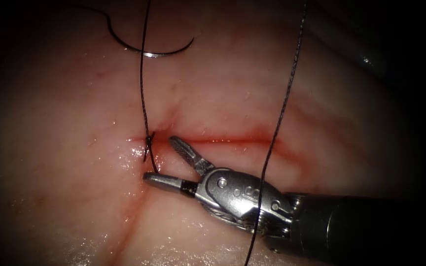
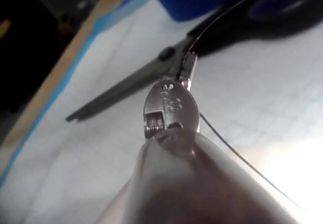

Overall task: Wound Closure
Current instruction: Cut the suture with the right tool while tensioning with the left

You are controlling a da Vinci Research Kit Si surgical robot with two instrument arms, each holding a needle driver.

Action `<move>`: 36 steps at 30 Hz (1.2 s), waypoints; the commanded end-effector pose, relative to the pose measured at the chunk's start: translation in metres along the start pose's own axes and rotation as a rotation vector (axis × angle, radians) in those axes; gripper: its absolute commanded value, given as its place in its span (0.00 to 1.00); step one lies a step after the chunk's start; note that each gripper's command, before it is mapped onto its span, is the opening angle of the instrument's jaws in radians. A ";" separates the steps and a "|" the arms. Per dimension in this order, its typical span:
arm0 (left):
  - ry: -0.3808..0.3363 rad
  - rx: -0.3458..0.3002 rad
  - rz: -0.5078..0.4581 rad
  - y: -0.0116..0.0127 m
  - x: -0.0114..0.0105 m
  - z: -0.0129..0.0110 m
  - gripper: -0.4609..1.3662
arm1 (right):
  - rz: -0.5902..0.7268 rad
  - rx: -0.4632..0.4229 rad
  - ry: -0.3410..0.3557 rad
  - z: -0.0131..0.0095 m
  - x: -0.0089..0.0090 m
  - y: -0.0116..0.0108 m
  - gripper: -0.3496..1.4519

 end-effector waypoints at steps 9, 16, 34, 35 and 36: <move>0.006 -0.004 -0.039 0.0021 0.0045 -0.0001 0.06 | 0.011 -0.006 -0.029 0.0007 0.0000 0.0011 0.75; 0.021 -0.014 -0.054 0.0031 0.0101 -0.0016 0.06 | 0.010 -0.015 -0.032 0.0010 -0.0004 0.0015 0.74; 0.030 -0.014 -0.036 0.0064 0.0178 -0.0010 0.06 | 0.009 -0.022 -0.034 0.0010 -0.0005 0.0016 0.75; 0.029 -0.015 -0.032 0.0064 0.0173 -0.0010 0.06 | 0.010 -0.025 -0.032 0.0010 -0.0004 0.0016 0.75; 0.028 -0.016 -0.023 0.0065 0.0170 -0.0011 0.06 | 0.010 -0.028 -0.029 0.0010 -0.0004 0.0016 0.75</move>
